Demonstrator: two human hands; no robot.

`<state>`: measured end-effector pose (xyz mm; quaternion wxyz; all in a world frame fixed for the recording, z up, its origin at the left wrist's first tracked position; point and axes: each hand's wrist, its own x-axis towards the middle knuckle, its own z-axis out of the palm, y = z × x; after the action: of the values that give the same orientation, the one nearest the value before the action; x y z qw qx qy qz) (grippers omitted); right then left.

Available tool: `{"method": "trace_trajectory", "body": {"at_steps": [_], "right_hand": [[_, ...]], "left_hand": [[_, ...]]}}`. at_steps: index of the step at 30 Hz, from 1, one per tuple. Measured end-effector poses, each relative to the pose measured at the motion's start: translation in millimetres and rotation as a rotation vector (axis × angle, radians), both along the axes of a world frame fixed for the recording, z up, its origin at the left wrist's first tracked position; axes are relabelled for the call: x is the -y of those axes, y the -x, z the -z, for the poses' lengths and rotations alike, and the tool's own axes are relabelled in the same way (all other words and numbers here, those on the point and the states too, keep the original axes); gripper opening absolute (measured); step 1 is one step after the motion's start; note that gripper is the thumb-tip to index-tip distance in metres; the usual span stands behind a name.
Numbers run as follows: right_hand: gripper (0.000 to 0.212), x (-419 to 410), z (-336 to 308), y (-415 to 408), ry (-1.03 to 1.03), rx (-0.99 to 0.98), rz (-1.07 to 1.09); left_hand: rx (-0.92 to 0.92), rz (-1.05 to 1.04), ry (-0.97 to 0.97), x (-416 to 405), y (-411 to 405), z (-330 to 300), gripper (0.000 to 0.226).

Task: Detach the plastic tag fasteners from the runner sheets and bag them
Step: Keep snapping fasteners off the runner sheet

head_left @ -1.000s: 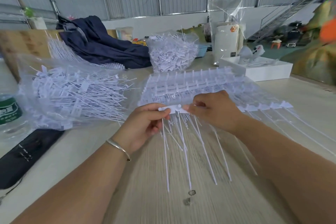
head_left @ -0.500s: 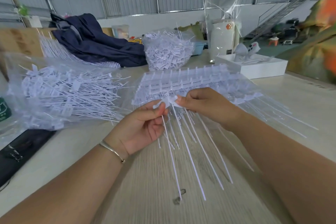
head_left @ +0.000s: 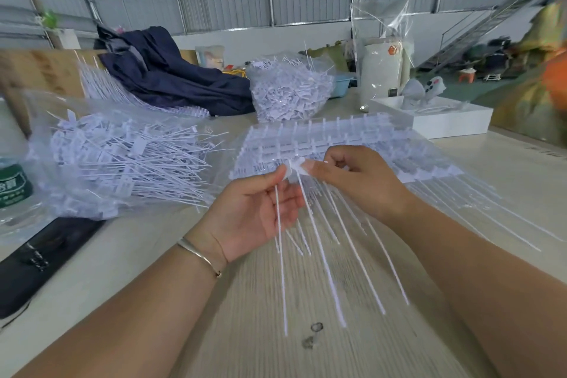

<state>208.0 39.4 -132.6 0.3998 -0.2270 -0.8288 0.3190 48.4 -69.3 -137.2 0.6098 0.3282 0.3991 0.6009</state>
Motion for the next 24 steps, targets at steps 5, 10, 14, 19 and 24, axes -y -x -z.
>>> {"method": "trace_trajectory", "body": {"at_steps": [5, 10, 14, 19, 24], "right_hand": [[0.026, -13.0, 8.3, -0.7, -0.070, 0.127, 0.133], [0.015, -9.2, 10.6, 2.7, -0.045, 0.075, 0.093], [0.013, -7.2, 10.3, 4.7, 0.013, -0.018, 0.051], [0.011, -7.2, 6.5, 3.6, 0.105, -0.070, 0.005], [0.011, -5.9, -1.8, -0.2, 0.183, -0.033, -0.042]], "left_hand": [[0.040, -0.188, 0.044, -5.4, -1.1, 2.4, 0.007], [-0.145, -0.304, 0.032, -8.0, 4.8, 6.6, 0.007], [-0.282, -0.430, 0.000, -9.7, 6.5, 9.1, 0.003], [-0.322, -0.408, -0.051, -9.6, 4.4, 6.1, 0.027], [-0.426, -0.368, -0.016, -7.9, 7.9, 3.7, 0.028]]}}
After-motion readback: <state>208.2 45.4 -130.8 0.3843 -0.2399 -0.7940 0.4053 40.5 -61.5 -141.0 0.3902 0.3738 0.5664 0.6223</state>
